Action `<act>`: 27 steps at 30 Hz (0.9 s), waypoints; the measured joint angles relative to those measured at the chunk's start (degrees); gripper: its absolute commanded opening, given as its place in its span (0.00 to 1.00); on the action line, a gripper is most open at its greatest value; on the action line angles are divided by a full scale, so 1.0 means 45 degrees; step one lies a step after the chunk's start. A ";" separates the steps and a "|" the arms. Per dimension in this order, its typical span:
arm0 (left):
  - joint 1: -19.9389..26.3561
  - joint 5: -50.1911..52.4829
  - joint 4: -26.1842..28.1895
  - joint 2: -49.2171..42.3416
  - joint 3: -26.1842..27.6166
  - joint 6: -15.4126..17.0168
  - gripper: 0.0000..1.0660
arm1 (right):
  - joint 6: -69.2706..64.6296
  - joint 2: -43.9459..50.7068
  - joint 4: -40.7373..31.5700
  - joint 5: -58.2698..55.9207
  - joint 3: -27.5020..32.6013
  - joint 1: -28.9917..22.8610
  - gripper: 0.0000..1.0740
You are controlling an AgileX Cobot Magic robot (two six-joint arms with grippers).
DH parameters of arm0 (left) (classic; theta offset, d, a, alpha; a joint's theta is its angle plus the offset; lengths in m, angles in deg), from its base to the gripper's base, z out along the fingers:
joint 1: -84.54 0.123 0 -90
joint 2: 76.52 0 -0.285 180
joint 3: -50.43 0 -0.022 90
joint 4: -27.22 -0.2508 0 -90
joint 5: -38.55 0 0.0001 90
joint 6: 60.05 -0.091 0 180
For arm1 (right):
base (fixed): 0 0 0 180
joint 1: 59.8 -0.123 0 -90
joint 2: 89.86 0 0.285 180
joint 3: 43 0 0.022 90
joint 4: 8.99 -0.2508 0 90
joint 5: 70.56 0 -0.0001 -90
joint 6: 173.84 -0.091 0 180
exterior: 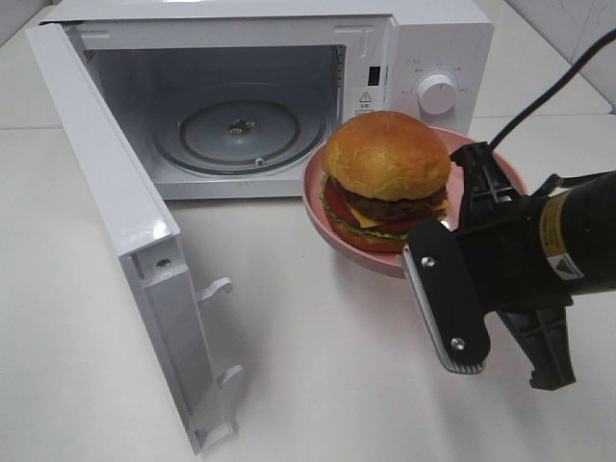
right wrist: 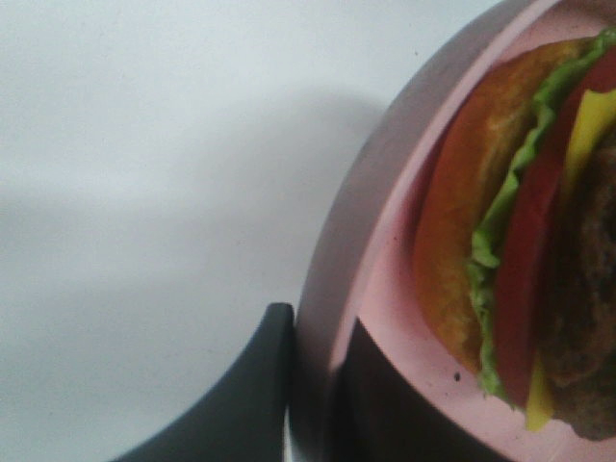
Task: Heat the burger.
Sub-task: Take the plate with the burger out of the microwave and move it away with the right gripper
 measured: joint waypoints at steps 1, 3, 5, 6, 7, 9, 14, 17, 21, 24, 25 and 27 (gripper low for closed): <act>0.0000 0.0000 0.0000 0.0000 0.0000 0.0000 0.00 | 0.0000 0.0000 0.0000 0.0000 0.0000 0.0000 0.00; 0.0000 0.0000 0.0000 0.0000 0.0000 0.0000 0.00 | -0.0166 0.0204 -0.0013 -0.0153 0.0102 0.0000 0.00; 0.0000 0.0000 0.0000 0.0000 0.0000 0.0000 0.00 | -0.0675 0.0879 -0.0051 -0.0713 0.0306 0.0000 0.00; 0.0000 0.0000 0.0000 0.0000 0.0000 0.0000 0.00 | -0.0675 0.0879 -0.0051 -0.0713 0.0306 0.0000 0.00; 0.0000 0.0000 0.0000 0.0000 0.0000 0.0000 0.00 | -0.0840 0.1070 -0.0051 -0.0866 0.0344 0.0000 0.00; 0.0000 0.0000 0.0000 0.0000 0.0000 0.0000 0.00 | -0.1159 0.1426 -0.0064 -0.1133 0.0433 0.0000 0.00; 0.0000 0.0000 0.0000 0.0000 0.0000 0.0000 0.00 | -0.1910 0.2152 -0.0102 -0.2050 0.0713 0.0000 0.00; 0.0000 0.0000 0.0000 0.0000 0.0000 0.0000 0.00 | -0.2496 0.2496 -0.0115 -0.2725 0.0955 0.0000 0.00; 0.0000 0.0000 0.0000 0.0000 0.0000 0.0000 0.00 | -0.3221 0.2597 -0.0216 -0.3794 0.1222 0.0000 0.00; 0.0000 0.0000 0.0000 0.0000 0.0000 0.0000 0.00 | -0.3807 0.2597 -0.0318 -0.4176 0.1464 0.0025 0.00; 0.0000 0.0000 0.0000 0.0000 0.0000 0.0000 0.00 | -0.4023 0.2597 -0.0306 -0.4189 0.1553 0.0025 0.00; 0.0000 0.0000 0.0000 0.0000 0.0000 0.0000 0.00 | -0.4456 0.2597 -0.0255 -0.4151 0.1681 0.0025 0.00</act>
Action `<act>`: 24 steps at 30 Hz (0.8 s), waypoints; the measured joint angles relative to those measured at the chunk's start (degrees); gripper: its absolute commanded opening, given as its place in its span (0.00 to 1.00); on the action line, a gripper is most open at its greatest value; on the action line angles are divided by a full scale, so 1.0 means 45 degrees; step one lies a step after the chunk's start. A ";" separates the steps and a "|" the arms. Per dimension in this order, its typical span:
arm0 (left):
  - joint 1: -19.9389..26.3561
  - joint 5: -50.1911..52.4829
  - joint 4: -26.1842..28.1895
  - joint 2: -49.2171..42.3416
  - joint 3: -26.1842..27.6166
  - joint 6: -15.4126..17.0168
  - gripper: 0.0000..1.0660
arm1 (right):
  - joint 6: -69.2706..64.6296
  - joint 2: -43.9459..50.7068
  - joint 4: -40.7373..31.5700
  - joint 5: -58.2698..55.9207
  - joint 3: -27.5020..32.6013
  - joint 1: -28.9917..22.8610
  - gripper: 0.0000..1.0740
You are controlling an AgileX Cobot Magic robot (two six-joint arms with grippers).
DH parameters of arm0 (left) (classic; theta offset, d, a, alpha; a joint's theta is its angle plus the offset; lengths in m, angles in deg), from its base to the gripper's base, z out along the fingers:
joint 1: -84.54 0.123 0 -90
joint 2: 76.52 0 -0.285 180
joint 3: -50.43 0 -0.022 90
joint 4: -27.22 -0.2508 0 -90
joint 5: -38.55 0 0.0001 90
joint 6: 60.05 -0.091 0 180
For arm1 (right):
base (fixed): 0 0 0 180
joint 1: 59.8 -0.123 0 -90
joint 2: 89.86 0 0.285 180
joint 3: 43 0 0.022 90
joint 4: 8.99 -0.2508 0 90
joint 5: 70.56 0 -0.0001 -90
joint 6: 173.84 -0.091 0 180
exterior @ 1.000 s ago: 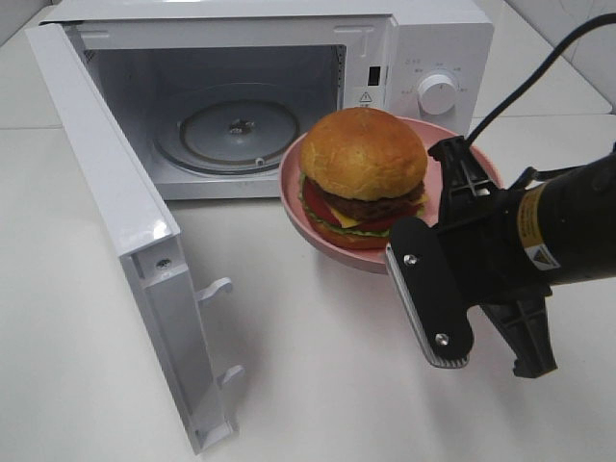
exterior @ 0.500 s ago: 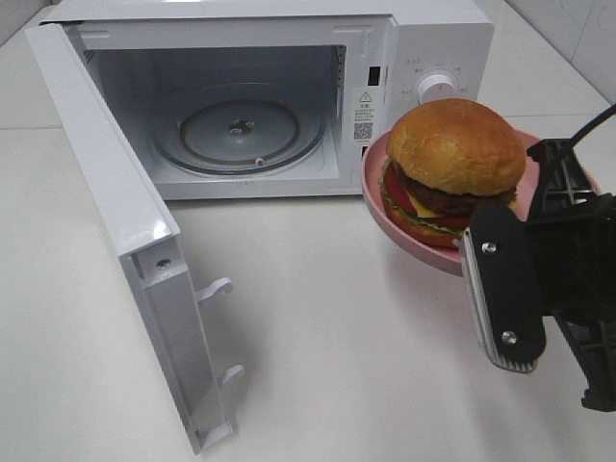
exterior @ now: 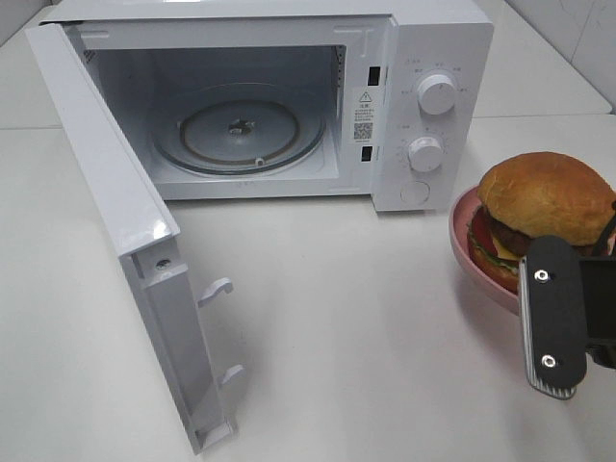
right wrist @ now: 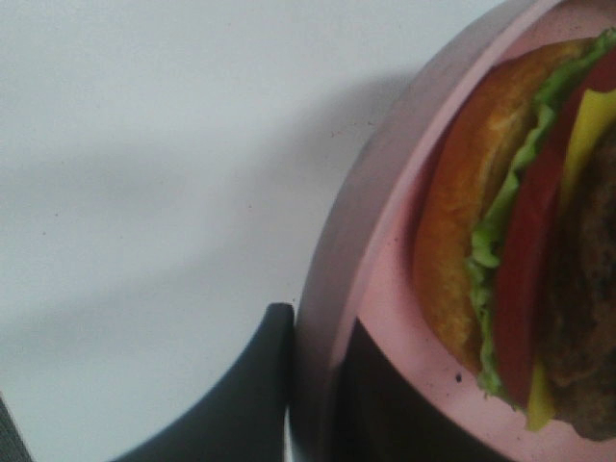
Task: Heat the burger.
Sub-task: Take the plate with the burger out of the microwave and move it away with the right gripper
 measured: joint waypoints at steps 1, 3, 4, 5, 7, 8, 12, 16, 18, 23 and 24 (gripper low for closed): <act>0.0000 0.0000 0.0000 0.0000 0.0000 0.0000 0.00 | -0.0433 -0.0076 0.0216 0.0102 0.0153 0.0000 0.00; 0.0000 0.0000 0.0000 0.0000 0.0000 0.0000 0.00 | -0.0955 -0.0306 0.0662 0.0178 0.0255 0.0000 0.00; 0.0000 0.0000 0.0000 0.0000 0.0000 0.0000 0.00 | -0.0955 -0.0306 0.0662 0.0178 0.0255 0.0000 0.00; 0.0000 0.0000 0.0000 0.0000 0.0000 0.0000 0.00 | -0.1311 -0.0471 0.0942 0.0229 0.0318 0.0000 0.00; 0.0000 0.0000 0.0000 0.0000 0.0000 0.0000 0.00 | -0.2165 -0.0891 0.1515 0.0357 0.0344 0.0000 0.00; 0.0000 0.0000 0.0000 0.0000 0.0000 0.0000 0.00 | -0.3081 -0.1324 0.2177 0.0535 0.0344 0.0000 0.00; 0.0000 0.0000 0.0000 0.0000 0.0000 0.0000 0.00 | -0.4520 -0.2101 0.3234 0.0929 0.0357 0.0000 0.00; 0.0000 0.0000 0.0000 0.0000 0.0000 0.0000 0.00 | -0.6010 -0.3552 0.4151 0.1872 0.0357 0.0280 0.00; 0.0000 0.0000 0.0000 0.0000 0.0000 0.0000 0.00 | -0.6404 -0.4036 0.4329 0.2483 0.0344 0.0815 0.00; 0.0000 0.0000 0.0000 0.0000 0.0000 0.0000 0.00 | -0.7143 -0.4736 0.4520 0.3463 0.0331 0.2776 0.00; 0.0000 0.0000 0.0000 0.0000 0.0000 0.0000 0.00 | -0.7207 -0.4800 0.4545 0.3578 0.0318 0.3158 0.00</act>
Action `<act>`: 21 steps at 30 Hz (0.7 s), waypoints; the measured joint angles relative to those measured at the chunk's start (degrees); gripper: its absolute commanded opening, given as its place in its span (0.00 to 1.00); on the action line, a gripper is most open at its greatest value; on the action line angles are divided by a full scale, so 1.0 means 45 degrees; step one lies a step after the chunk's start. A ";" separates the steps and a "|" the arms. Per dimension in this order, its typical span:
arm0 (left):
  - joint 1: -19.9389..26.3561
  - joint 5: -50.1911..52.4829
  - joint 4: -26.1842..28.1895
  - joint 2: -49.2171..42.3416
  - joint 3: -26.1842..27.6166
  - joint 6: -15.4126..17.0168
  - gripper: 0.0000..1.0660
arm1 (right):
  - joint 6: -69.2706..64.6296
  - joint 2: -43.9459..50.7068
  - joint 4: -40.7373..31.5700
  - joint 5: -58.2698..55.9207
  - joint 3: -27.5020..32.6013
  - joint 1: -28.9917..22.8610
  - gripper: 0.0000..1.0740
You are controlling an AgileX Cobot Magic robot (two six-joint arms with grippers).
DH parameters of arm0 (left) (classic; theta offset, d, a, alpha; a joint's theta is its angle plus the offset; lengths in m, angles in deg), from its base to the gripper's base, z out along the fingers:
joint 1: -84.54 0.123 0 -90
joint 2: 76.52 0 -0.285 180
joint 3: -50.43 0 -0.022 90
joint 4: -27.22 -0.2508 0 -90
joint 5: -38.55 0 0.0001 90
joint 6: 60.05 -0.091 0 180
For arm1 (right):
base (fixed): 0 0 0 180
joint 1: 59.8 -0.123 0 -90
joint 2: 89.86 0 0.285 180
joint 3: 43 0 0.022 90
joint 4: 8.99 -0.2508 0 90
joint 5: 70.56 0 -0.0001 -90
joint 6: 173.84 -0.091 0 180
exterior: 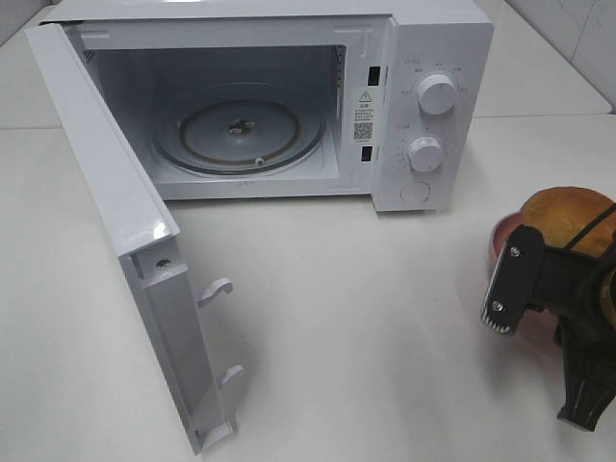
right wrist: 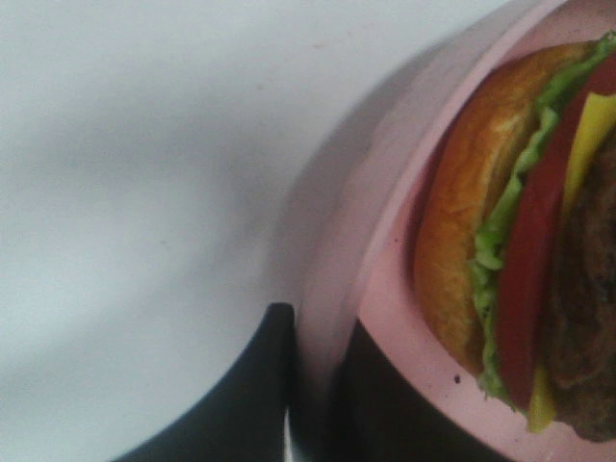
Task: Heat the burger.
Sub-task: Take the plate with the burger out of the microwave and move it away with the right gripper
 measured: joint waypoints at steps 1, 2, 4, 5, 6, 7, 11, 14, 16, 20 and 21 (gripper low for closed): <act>0.0000 0.0000 0.0000 0.0000 0.0000 0.0000 0.00 | 0.0000 0.0000 0.0000 0.0000 0.0000 0.0000 0.00; 0.0000 0.0000 0.0000 0.0000 0.0000 0.0000 0.00 | -0.0076 -0.0166 0.0064 0.0166 -0.0153 0.0637 0.00; 0.0000 0.0000 0.0000 0.0000 0.0000 0.0000 0.00 | -0.0076 -0.0395 0.0102 0.0216 -0.0369 0.1222 0.00; 0.0000 0.0000 0.0000 0.0000 0.0000 0.0000 0.00 | -0.0076 -0.0535 0.0115 0.0255 -0.0471 0.1490 0.00; 0.0000 0.0000 0.0000 0.0000 0.0000 0.0000 0.00 | -0.0076 -0.0535 0.0115 0.0255 -0.0471 0.1490 0.00; 0.0000 0.0000 0.0000 0.0000 0.0000 0.0000 0.00 | -0.0089 -0.0751 0.0153 0.0280 -0.0573 0.1821 0.00; 0.0000 0.0000 0.0000 0.0000 0.0000 0.0000 0.00 | -0.0102 -0.1057 0.0127 0.0433 -0.0598 0.1923 0.00; 0.0000 0.0000 0.0000 0.0000 0.0000 0.0000 0.00 | -0.0115 -0.1337 0.0216 0.0535 -0.0624 0.1923 0.00; 0.0000 0.0000 0.0000 0.0000 0.0000 0.0000 0.00 | -0.0216 -0.1490 0.0293 0.0598 -0.0662 0.1923 0.07; 0.0000 0.0000 0.0000 0.0000 0.0000 0.0000 0.00 | -0.0573 -0.1490 0.0344 0.0866 -0.0662 0.1923 0.24; 0.0000 0.0000 0.0000 0.0000 0.0000 0.0000 0.00 | -0.0637 -0.1490 0.0318 0.0942 -0.0662 0.1923 0.30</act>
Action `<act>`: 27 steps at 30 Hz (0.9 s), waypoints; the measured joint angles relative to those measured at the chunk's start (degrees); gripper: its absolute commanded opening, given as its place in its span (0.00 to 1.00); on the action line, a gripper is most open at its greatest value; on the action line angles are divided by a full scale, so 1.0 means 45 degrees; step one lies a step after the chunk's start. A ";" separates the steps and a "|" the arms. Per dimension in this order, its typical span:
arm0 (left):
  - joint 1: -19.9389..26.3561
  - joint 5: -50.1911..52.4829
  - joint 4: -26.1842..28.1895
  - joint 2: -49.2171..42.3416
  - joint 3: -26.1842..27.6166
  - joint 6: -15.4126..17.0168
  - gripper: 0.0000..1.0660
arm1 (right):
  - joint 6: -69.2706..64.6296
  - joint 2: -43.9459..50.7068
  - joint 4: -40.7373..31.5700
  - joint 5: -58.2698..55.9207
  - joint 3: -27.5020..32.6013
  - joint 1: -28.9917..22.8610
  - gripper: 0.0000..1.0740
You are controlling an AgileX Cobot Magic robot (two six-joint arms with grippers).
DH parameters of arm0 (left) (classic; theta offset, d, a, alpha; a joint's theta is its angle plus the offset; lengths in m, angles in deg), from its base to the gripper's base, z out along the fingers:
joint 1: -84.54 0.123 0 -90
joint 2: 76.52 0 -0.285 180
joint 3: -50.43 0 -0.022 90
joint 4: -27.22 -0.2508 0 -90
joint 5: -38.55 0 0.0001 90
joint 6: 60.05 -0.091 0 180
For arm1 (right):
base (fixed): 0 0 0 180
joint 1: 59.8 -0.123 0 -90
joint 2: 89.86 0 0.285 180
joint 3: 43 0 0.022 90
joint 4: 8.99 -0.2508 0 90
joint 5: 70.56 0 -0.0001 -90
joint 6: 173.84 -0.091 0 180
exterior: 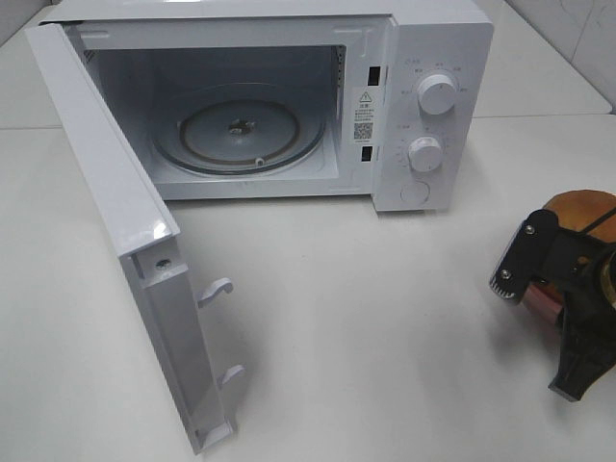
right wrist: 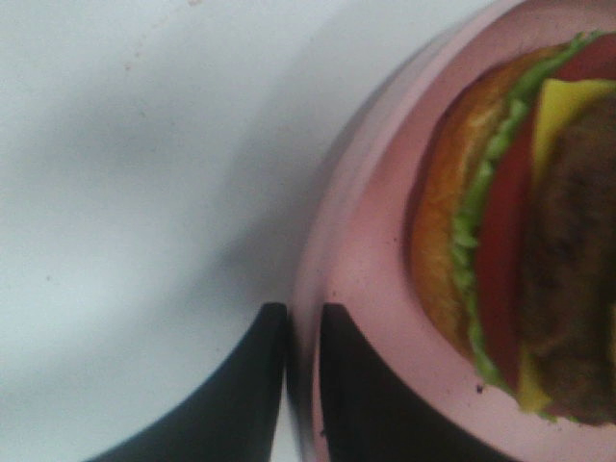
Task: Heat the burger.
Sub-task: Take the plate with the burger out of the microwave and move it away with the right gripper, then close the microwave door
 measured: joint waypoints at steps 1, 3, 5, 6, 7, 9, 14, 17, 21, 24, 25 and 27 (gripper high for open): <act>0.0000 0.0000 0.0000 0.0000 0.0000 0.0000 0.00 | 0.0000 0.0000 0.0000 0.0000 0.0000 0.0000 0.30; 0.0000 0.0000 0.0000 0.0000 0.0000 0.0000 0.00 | -0.0166 0.0127 -0.0446 0.0255 -0.0076 0.0000 0.49; 0.0000 0.0000 0.0000 0.0000 0.0000 0.0000 0.00 | -0.0166 0.0204 -0.0598 0.0255 -0.0076 0.0000 0.51; 0.0000 0.0000 0.0000 0.0000 0.0000 0.0000 0.00 | -0.0166 0.0204 -0.0598 0.0255 -0.0076 0.0000 0.51; 0.0000 0.0000 0.0000 0.0000 0.0000 0.0000 0.00 | -0.0166 0.0458 -0.1044 0.0267 -0.0076 0.0000 0.53; 0.0000 0.0000 0.0000 0.0000 0.0000 0.0000 0.00 | -0.0166 0.0802 -0.1617 0.0255 -0.0076 0.0000 0.53; 0.0000 0.0000 0.0000 0.0000 0.0000 0.0000 0.00 | -0.0204 0.1579 -0.3387 -0.0204 -0.0331 0.0000 0.53; 0.0000 0.0000 0.0000 0.0000 0.0000 0.0000 0.00 | -0.0102 0.2279 -0.6150 -0.1451 -0.0993 0.0000 0.53; 0.0000 0.0000 0.0000 0.0000 0.0000 0.0000 0.00 | 0.0586 0.2788 -0.8505 -0.3259 -0.1859 0.0000 0.60; 0.0000 0.0000 0.0000 0.0000 0.0000 0.0000 0.00 | 0.1031 0.3018 -1.0110 -0.5208 -0.2852 0.0000 0.67; 0.0000 0.0000 0.0000 0.0000 0.0000 0.0000 0.00 | 0.1031 0.3018 -1.0110 -0.5208 -0.2852 0.0000 0.67; 0.0000 0.0000 0.0000 0.0000 0.0000 0.0000 0.00 | 0.1146 0.3056 -1.0695 -0.6392 -0.3527 0.0064 0.68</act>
